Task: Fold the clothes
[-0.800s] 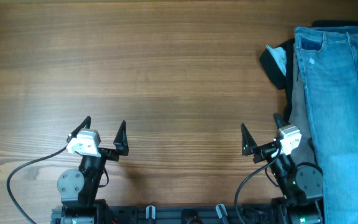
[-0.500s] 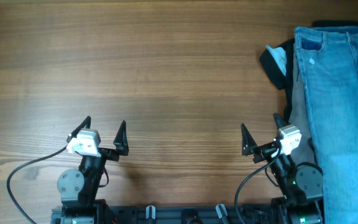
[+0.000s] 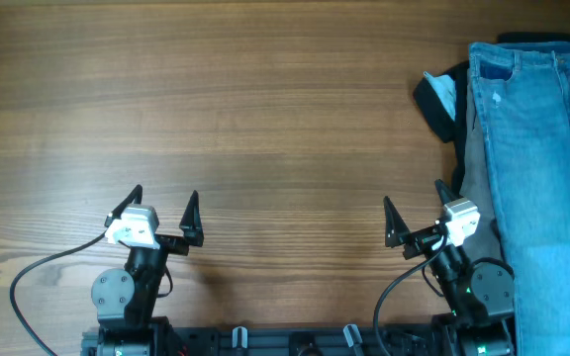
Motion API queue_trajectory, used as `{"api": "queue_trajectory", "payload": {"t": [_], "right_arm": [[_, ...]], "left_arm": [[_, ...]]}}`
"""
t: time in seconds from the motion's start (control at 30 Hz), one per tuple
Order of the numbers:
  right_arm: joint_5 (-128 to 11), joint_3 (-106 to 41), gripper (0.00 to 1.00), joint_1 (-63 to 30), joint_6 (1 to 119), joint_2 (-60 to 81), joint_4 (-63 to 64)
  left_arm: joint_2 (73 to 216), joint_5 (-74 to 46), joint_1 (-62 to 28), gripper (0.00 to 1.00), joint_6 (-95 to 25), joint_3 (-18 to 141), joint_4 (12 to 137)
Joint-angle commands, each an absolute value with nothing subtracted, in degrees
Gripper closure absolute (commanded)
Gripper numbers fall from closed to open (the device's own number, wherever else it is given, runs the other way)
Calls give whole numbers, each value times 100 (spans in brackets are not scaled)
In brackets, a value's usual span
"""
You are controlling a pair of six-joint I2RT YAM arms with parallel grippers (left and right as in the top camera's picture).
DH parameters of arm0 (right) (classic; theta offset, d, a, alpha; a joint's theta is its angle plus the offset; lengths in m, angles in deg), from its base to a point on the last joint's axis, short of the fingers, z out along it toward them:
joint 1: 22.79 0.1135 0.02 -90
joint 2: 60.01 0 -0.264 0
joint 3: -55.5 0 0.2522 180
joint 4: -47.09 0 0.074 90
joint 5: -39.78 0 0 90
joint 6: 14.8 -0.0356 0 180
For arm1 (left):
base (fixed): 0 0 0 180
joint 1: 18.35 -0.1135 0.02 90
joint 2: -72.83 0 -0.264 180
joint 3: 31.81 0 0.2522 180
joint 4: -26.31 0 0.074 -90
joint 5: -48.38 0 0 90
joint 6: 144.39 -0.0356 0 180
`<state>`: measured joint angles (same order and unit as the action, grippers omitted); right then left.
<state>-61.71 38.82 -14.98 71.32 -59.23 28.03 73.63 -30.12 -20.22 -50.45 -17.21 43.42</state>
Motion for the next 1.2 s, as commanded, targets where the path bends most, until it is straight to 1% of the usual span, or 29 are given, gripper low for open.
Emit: {"api": "queue_trajectory", "payload": {"t": [0.0,0.23,0.33,0.43,0.47,0.53,0.63,0.67,0.77,0.8,0.83,0.87,0.9,0.93,1.03,1.13,1.17], "right_arm": [[-6086,3886,0,-1500,7066,-5936,2820],[-6180,3869,0,-1500,7079,-5930,3045],[-6225,3820,0,-1500,7221,-5930,3065],[-6278,3377,0,-1500,7060,-5884,2897],[-6263,3047,0,-1500,6789,-5790,2755],[-6223,2242,0,-1500,6754,-5309,2121],[-6225,913,0,-1500,6773,-4041,958],[-6223,-109,0,-1500,6776,-2874,232],[-6230,-1906,0,-1500,6937,-986,-1173],[-6225,-2763,0,-1500,6996,-168,-1831],[-6225,-3196,0,-1500,7027,264,-2211],[-6455,-3897,0,-1500,7132,1007,-2697],[-6658,-4199,0,-1500,7403,1416,-2764],[-6440,-4431,2,-1511,7355,1755,-2721],[-4660,-4859,4,-1878,6323,2677,-2010],[-4396,-4859,11,-2455,6074,3372,-1210],[-4374,-4859,15,-2798,5960,3794,-898]], "left_arm": [[7376,-3055,-1985,0,-5067,-1773,4340],[7376,-3055,-1985,0,-5069,-1773,4038],[7376,-2749,-1985,0,-5069,-1771,3905],[7376,-2406,-1985,0,-5065,-1557,3630],[7376,-2454,-1985,0,-5071,-1293,3610],[7437,-2710,-1985,0,-5069,-659,3805],[7931,-2714,-1985,0,-5069,342,4683],[8670,-2710,-1985,0,-5065,1236,5700],[10030,-2710,-1985,0,-5067,2703,7070],[10576,-2710,-1985,0,-5067,3306,7555],[10954,-2710,-1985,0,-5067,3706,7857],[11509,-2708,-1985,0,-5067,4242,8283],[11986,-2706,-1985,0,-5067,4639,8615],[12266,-2708,-1985,0,-5067,4838,8797],[12897,-2710,-1985,0,-5246,5050,8998],[13205,-2540,-1985,0,-5239,5050,8757],[13328,-2540,-1985,0,-5239,5050,8749]]}}
